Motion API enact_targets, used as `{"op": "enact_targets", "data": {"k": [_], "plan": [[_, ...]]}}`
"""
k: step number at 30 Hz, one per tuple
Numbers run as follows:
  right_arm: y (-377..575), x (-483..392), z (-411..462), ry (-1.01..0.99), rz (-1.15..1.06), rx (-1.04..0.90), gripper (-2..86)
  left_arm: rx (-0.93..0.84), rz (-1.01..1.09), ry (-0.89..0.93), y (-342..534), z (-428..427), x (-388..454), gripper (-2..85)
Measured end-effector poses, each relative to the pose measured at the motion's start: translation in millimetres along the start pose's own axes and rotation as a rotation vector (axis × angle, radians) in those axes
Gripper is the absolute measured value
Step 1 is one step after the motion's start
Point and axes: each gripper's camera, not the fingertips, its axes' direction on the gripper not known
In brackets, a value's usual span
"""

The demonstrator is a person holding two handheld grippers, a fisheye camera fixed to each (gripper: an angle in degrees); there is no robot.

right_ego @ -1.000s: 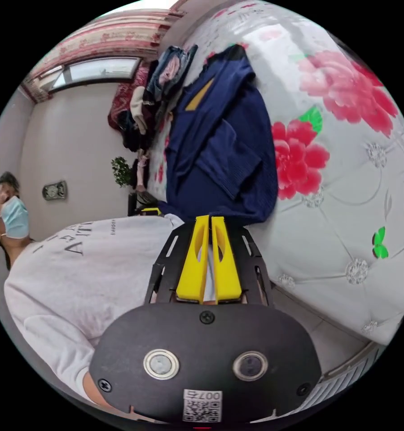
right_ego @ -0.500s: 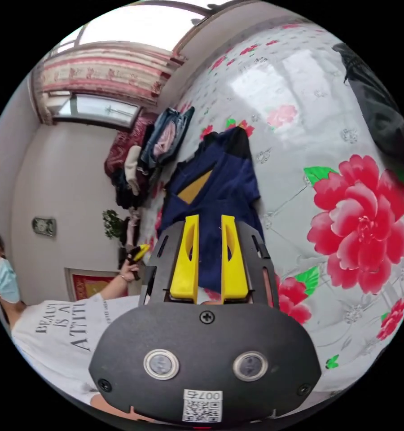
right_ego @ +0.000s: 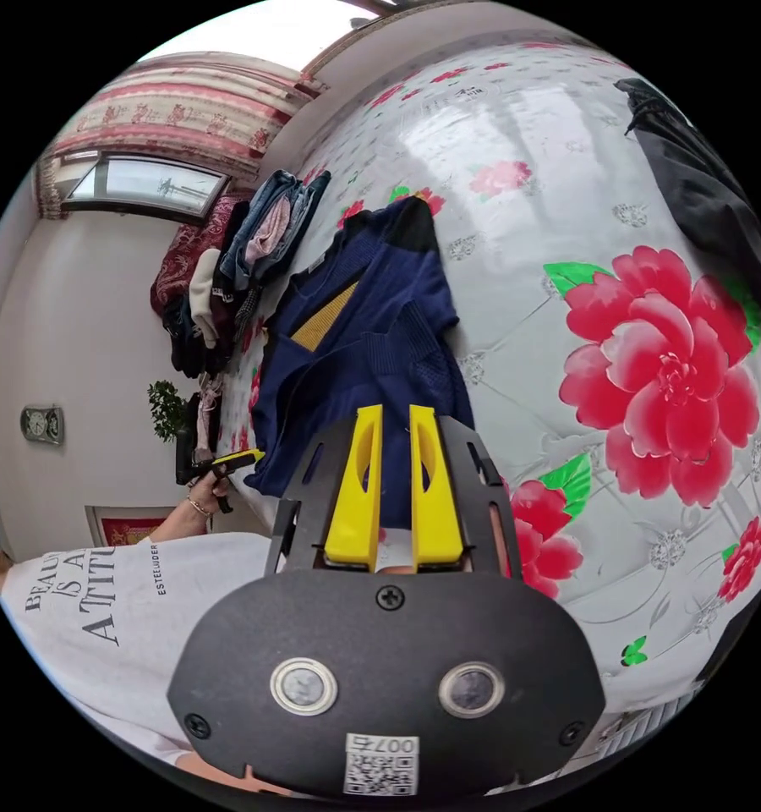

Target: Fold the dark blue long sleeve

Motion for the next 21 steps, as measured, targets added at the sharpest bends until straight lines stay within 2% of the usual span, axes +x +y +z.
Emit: {"op": "enact_targets", "data": {"k": [3,5,8,11,13,17,21], "plan": [[-1.2,-10.7,-0.2,0.024,-0.034,0.0,7.1,0.057,-0.083,0.146,2.7,-26.1,-9.9,-0.4],[-2.6,-14.8,0.5,0.034,-0.053,0.0,7.3,0.158,-0.22,0.404,8.9,-49.4,-34.3,-0.5],[-7.7,-19.1,5.8,0.063,-0.071,-0.009,7.4,0.374,-0.403,0.638,17.9,-63.2,-69.8,0.6],[-15.3,-21.0,15.2,0.089,-0.074,-0.033,7.6,0.479,-0.546,0.67,18.9,-58.1,-90.7,4.1],[-19.2,-21.9,20.3,0.107,-0.076,-0.056,7.7,0.456,-0.561,0.656,15.2,-52.8,-90.0,5.1],[-14.3,-22.7,20.2,0.146,-0.079,-0.088,8.0,0.261,-0.366,0.43,10.4,-47.5,-56.2,8.0],[16.5,-16.1,11.7,0.178,-0.057,-0.126,8.7,0.151,-0.224,0.284,33.9,-41.7,-26.1,11.4]]}}
